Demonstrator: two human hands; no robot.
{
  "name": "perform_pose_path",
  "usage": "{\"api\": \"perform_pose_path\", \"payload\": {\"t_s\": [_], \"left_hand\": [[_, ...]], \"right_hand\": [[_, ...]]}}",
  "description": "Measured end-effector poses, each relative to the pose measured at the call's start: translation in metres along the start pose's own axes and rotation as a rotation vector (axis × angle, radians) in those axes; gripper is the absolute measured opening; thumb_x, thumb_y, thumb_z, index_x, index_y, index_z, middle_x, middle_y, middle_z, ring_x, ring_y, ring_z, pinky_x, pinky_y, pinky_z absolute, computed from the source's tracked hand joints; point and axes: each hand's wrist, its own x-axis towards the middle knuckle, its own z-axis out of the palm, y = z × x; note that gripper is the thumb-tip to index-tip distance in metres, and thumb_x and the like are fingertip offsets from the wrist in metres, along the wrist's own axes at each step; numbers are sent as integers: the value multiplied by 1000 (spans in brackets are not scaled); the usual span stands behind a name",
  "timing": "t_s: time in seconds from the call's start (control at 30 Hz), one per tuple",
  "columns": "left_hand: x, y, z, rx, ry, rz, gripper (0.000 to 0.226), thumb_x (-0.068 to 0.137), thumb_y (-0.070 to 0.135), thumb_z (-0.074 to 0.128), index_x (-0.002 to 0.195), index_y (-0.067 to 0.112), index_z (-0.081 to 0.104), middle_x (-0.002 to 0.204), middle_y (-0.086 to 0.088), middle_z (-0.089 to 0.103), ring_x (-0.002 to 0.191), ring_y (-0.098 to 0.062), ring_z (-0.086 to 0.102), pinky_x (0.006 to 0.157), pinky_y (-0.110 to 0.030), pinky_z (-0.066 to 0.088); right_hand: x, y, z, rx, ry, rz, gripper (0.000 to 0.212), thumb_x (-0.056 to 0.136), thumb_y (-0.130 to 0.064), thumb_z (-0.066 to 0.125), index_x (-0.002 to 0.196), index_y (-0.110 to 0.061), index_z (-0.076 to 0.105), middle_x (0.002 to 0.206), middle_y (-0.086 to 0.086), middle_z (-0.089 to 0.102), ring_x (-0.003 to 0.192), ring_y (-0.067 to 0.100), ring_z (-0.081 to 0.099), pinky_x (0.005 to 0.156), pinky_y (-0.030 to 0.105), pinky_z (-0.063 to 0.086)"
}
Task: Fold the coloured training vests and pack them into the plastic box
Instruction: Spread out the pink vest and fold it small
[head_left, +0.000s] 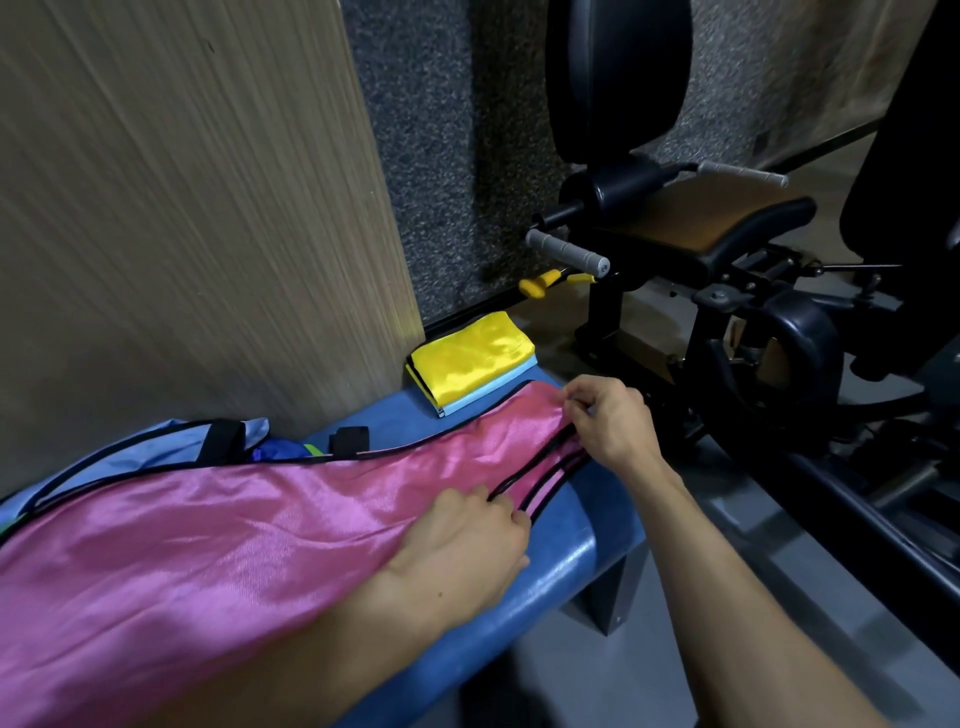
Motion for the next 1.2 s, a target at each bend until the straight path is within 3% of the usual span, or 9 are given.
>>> {"api": "perform_pose_path", "payload": {"t_s": [0.27, 0.4, 0.5, 0.6, 0.7, 0.8, 0.97, 1.13, 1.2], "left_hand": [[-1, -1, -1, -48, -23, -7, 46, 105, 52, 35, 118, 16, 61, 117, -8, 60, 106, -34, 58, 70, -39, 31], [0, 3, -2, -21, 55, -29, 42, 109, 43, 30, 116, 15, 60, 115, -9, 62, 98, -35, 64, 66, -39, 29], [-4, 11, 1, -30, 73, 23, 25, 104, 37, 48, 110, 17, 62, 106, -6, 64, 84, -31, 67, 59, -37, 28], [-9, 15, 11, -37, 89, 128, 28, 73, 39, 82, 87, 25, 62, 81, 3, 59, 58, -21, 59, 46, -31, 21], [-13, 15, 13, -138, 257, 153, 26, 86, 41, 70, 103, 25, 58, 94, 3, 55, 72, -22, 59, 46, -32, 37], [-18, 8, 10, -257, 296, -11, 48, 93, 45, 58, 135, 26, 43, 120, 2, 47, 98, -24, 51, 69, -43, 52], [-22, 5, 18, -411, 208, -59, 38, 94, 21, 56, 131, 24, 49, 115, 1, 54, 106, -28, 56, 80, -47, 49], [-33, -3, 20, -782, 267, -89, 38, 93, 50, 60, 127, 39, 48, 102, 19, 53, 88, -4, 52, 81, -31, 50], [-38, -23, 28, -725, 317, -187, 27, 97, 50, 55, 120, 36, 54, 103, 19, 56, 87, -2, 52, 80, -32, 51]], "right_hand": [[-6, 3, -20, 47, -40, 46, 14, 91, -22, 63, 87, -32, 72, 97, -3, 77, 99, 20, 68, 91, 36, 53], [-12, 2, -28, 67, -42, 44, 20, 92, -15, 63, 81, -31, 70, 95, 0, 76, 88, 17, 68, 79, 24, 47], [-15, 0, -29, 42, -49, 74, 21, 91, -13, 61, 83, -31, 70, 95, 3, 75, 87, 22, 70, 82, 32, 55], [-16, -1, -26, -107, -82, 142, 19, 89, -22, 61, 104, -29, 69, 109, 8, 72, 101, 32, 66, 87, 36, 53], [-17, -9, -18, -205, -113, 193, 33, 93, -37, 60, 122, -23, 62, 123, 11, 66, 112, 36, 62, 92, 41, 51], [-13, -15, -9, -274, -122, 237, 48, 93, -57, 59, 119, -16, 62, 123, 14, 64, 114, 37, 60, 93, 42, 49], [-8, -20, -3, -236, -159, 336, 61, 85, -62, 66, 120, -12, 60, 125, 16, 63, 119, 39, 59, 100, 46, 48], [-2, -17, -7, -20, -129, 305, 30, 78, -44, 72, 78, -15, 64, 91, 14, 70, 94, 37, 67, 81, 39, 53], [-2, -16, -9, 63, -79, 296, 20, 81, -30, 74, 76, -15, 62, 87, 14, 68, 90, 36, 67, 76, 39, 50]]}}
